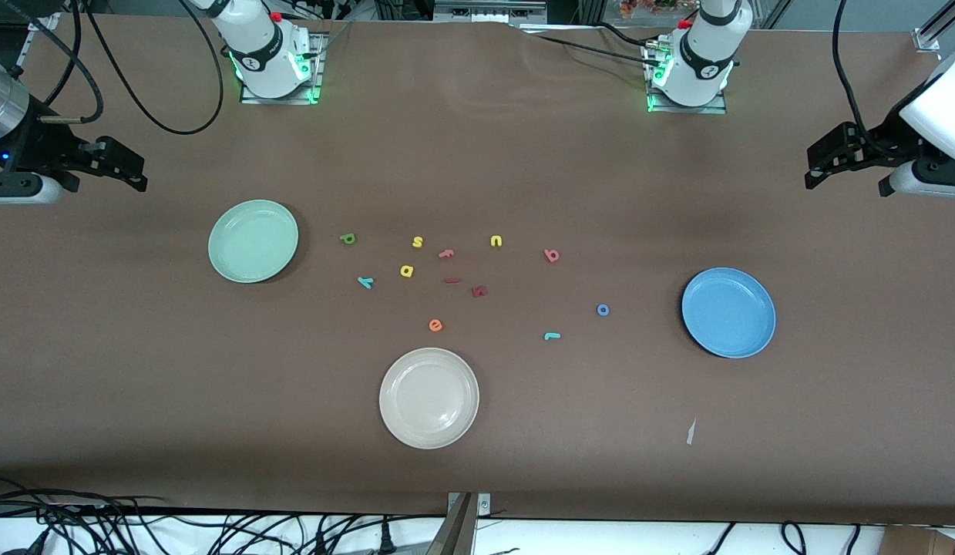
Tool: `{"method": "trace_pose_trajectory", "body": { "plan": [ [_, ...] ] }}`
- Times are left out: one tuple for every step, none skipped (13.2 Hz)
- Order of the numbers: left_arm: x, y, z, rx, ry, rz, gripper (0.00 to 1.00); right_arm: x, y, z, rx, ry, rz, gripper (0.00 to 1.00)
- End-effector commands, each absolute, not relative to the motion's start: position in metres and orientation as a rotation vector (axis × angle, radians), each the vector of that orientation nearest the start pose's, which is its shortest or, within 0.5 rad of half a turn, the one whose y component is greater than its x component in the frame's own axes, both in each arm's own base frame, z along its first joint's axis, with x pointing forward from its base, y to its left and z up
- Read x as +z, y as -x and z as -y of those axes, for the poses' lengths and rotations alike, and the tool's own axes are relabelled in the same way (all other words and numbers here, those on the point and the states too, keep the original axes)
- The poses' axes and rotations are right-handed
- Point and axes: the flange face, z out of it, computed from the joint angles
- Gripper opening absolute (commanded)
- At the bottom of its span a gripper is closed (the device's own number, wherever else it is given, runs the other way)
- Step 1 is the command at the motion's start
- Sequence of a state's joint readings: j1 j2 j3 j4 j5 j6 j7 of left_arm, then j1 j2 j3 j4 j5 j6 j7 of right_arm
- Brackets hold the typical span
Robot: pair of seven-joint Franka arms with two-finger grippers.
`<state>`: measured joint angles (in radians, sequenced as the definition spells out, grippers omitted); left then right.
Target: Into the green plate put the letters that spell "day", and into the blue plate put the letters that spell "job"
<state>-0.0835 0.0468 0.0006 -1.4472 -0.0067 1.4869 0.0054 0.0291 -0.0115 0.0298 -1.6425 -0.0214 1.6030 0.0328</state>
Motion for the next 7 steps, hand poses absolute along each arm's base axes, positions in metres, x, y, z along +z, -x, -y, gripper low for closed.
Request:
{"method": "trace_pose_trajectory", "body": {
  "plan": [
    [0.6553, -0.5572, 0.0475, 0.019, 3.163, -0.13, 1.0, 0.6034, -0.5487, -0.0305, 0.009, 3.183, 0.065, 1.0],
    [0.6553, -0.5572, 0.0475, 0.018, 3.163, -0.133, 1.0, 0.6021, -0.5494, -0.0307, 0.009, 3.182, 0.065, 1.0],
    [0.6553, -0.5572, 0.0475, 0.018, 3.163, -0.133, 1.0, 0.6026, -0.5492, -0.0303, 0.012, 3.177, 0.062, 1.0],
    [0.6551, -0.557, 0.0475, 0.021, 3.163, -0.13, 1.0, 0.6034, -0.5487, -0.031, 0.01, 3.179, 0.064, 1.0],
    [0.6551, -0.557, 0.0475, 0.021, 3.163, -0.13, 1.0, 0.6034, -0.5488, -0.0302, 0.01, 3.179, 0.062, 1.0],
    [0.6551, -0.557, 0.0475, 0.021, 3.163, -0.13, 1.0, 0.6024, -0.5483, -0.0304, 0.017, 3.176, 0.061, 1.0],
    [0.6551, -0.557, 0.0475, 0.021, 3.163, -0.13, 1.0, 0.6021, -0.5481, -0.0282, 0.022, 3.173, 0.054, 1.0]
  ]
}}
